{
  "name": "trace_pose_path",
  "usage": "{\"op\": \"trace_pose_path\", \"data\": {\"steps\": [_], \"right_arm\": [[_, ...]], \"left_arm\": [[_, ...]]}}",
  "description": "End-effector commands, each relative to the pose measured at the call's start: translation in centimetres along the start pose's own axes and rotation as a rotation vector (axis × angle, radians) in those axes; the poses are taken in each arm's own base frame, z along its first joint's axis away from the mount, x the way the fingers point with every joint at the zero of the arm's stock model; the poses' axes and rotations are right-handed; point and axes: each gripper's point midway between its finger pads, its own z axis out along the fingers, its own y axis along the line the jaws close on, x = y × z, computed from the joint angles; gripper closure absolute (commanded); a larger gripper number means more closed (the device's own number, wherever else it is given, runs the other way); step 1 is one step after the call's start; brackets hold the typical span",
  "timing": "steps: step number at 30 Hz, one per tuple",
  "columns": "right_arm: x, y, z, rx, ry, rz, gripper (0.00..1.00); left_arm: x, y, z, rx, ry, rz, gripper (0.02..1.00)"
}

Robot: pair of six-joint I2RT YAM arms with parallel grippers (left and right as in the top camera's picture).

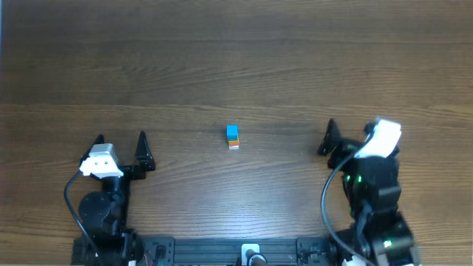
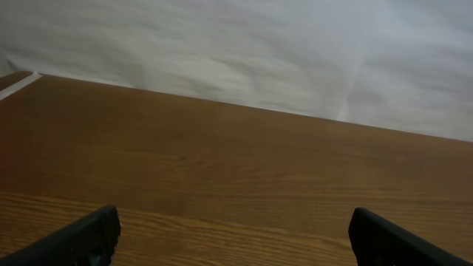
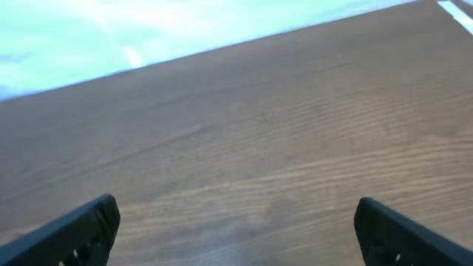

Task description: Stack Cubes

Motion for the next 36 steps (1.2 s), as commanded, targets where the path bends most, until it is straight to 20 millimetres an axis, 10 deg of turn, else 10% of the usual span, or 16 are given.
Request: {"op": "trace_pose_path", "data": {"steps": [1,17,36], "right_arm": [[1.0,-0.3,-0.3,-0.035,-0.080,-0.071,0.007],[6.6,-0.1,1.0,-0.170,-0.130,-0.224,0.007],[5.1,0.3,1.4,-0.180,-0.273,-0.266,0.009]], "left_arm": [[0.1,0.0,0.0,0.005,0.000,0.015,0.018],[0.1,0.0,0.0,0.004,-0.001,0.015,0.018],[0.1,0.0,0.0,0.005,0.000,0.015,0.020]]}}
